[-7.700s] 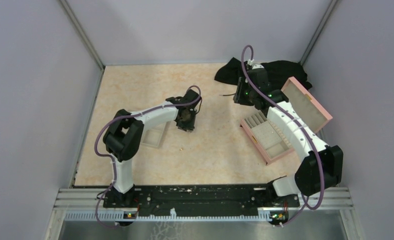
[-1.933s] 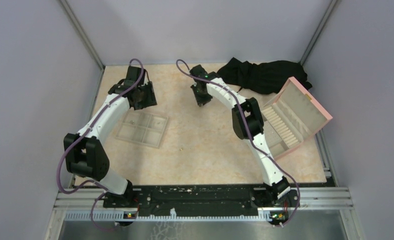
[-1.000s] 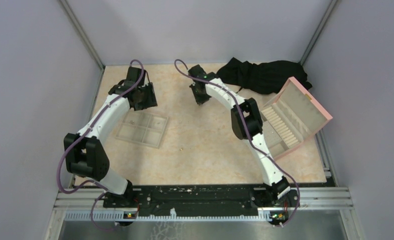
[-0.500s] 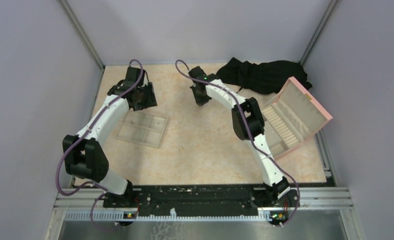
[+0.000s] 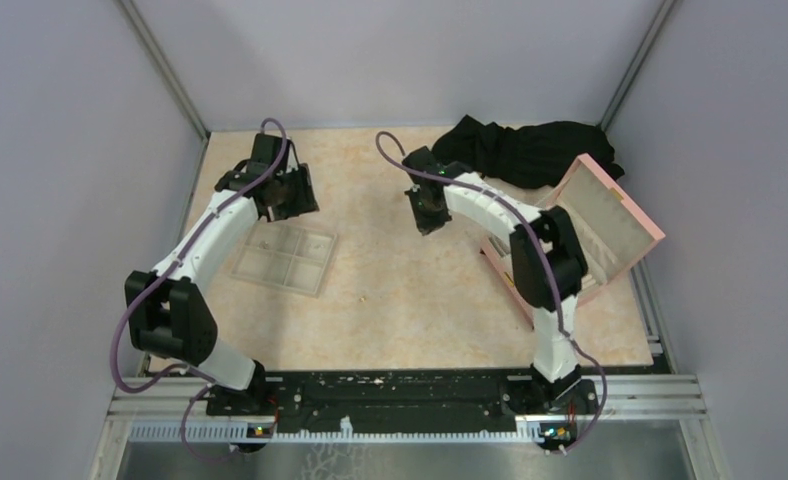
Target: Organize the mixed jewelry
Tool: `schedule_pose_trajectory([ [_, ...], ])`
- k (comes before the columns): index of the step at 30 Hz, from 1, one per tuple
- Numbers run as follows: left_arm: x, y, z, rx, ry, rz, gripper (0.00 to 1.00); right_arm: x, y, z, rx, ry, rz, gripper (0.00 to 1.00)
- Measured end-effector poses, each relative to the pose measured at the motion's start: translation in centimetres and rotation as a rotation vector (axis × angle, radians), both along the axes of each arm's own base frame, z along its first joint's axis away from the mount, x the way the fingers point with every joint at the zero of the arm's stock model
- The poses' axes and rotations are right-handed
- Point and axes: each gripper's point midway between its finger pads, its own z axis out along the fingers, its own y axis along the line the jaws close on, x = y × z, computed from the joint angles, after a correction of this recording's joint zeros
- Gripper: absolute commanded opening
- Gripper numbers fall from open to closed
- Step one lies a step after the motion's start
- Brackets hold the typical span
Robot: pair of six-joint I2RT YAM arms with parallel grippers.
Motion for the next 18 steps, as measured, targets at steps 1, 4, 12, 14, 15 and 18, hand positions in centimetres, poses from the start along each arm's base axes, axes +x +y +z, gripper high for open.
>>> schedule_pose_trajectory([
  [1,0.0,-0.3,0.0,-0.005,-0.001,-0.008,0.58,-0.6,-0.4,0.8,0.011,-0.008,-0.008,0.00],
  [4,-0.1,-1.6,-0.2,-0.022,0.005,-0.044,0.58,-2.2,-1.9,3.8,0.059,-0.047,-0.043,0.00],
  [12,-0.4,-7.4,-1.6,-0.042,0.042,-0.184,0.59,-7.1,-9.1,9.2,0.116,-0.128,-0.222,0.01],
  [14,-0.3,-8.4,-1.8,-0.048,0.047,-0.204,0.59,-8.4,-11.5,9.9,0.112,-0.137,-0.286,0.01],
  [15,-0.3,-8.8,-1.8,-0.053,0.051,-0.213,0.59,-9.0,-12.7,10.2,0.111,-0.143,-0.322,0.02],
  [18,0.3,-9.3,-2.1,-0.060,0.057,-0.219,0.60,-10.8,-16.6,10.8,0.108,-0.155,-0.442,0.02],
])
